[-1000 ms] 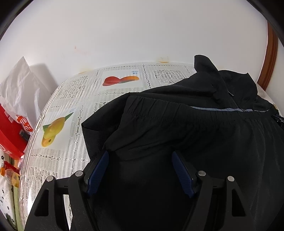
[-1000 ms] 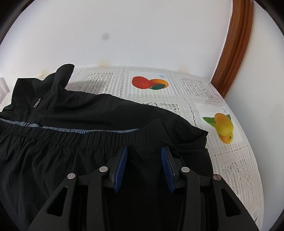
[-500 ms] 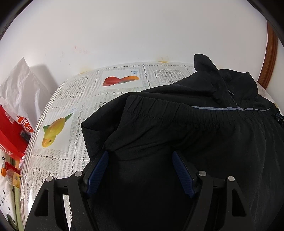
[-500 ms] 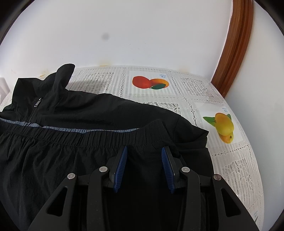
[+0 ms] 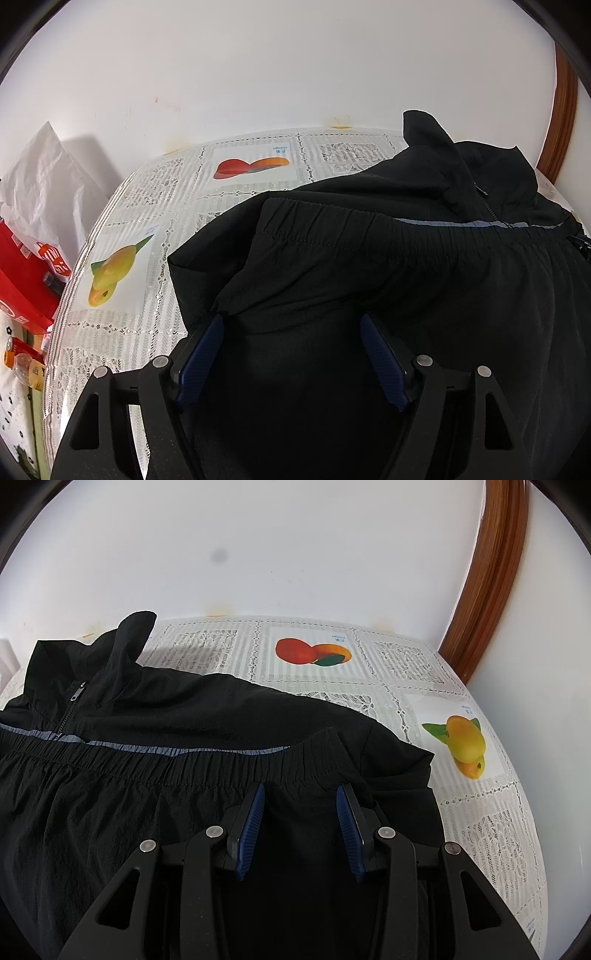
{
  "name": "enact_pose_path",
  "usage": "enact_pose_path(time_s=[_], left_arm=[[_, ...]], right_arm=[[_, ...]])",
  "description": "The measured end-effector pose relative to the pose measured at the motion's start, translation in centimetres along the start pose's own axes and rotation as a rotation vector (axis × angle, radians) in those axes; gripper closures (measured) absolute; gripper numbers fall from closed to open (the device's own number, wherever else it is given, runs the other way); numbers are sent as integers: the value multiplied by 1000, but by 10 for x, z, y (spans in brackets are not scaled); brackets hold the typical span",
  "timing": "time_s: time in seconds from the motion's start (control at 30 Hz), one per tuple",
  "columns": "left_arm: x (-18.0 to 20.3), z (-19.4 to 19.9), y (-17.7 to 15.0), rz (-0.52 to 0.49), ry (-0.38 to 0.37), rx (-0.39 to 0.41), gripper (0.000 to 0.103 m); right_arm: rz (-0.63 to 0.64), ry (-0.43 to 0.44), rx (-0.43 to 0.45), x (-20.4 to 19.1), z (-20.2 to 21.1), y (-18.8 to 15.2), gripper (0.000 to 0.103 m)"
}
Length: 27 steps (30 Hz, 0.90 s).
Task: Fold large clothes
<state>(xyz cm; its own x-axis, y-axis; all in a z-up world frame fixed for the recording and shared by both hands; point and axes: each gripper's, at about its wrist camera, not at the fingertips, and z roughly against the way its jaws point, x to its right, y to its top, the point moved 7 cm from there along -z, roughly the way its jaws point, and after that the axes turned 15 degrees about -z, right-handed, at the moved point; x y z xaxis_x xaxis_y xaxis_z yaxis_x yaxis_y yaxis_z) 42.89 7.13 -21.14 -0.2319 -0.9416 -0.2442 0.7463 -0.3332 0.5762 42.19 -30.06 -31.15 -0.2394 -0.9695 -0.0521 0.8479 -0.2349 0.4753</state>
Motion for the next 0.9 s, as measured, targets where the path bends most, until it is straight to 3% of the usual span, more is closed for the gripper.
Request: enact_pose_path(time_s=[0.9], left_arm=[[0, -1, -1, -3, -3, 0, 22]], right_arm=[[5, 7, 5, -1, 1, -2, 61]])
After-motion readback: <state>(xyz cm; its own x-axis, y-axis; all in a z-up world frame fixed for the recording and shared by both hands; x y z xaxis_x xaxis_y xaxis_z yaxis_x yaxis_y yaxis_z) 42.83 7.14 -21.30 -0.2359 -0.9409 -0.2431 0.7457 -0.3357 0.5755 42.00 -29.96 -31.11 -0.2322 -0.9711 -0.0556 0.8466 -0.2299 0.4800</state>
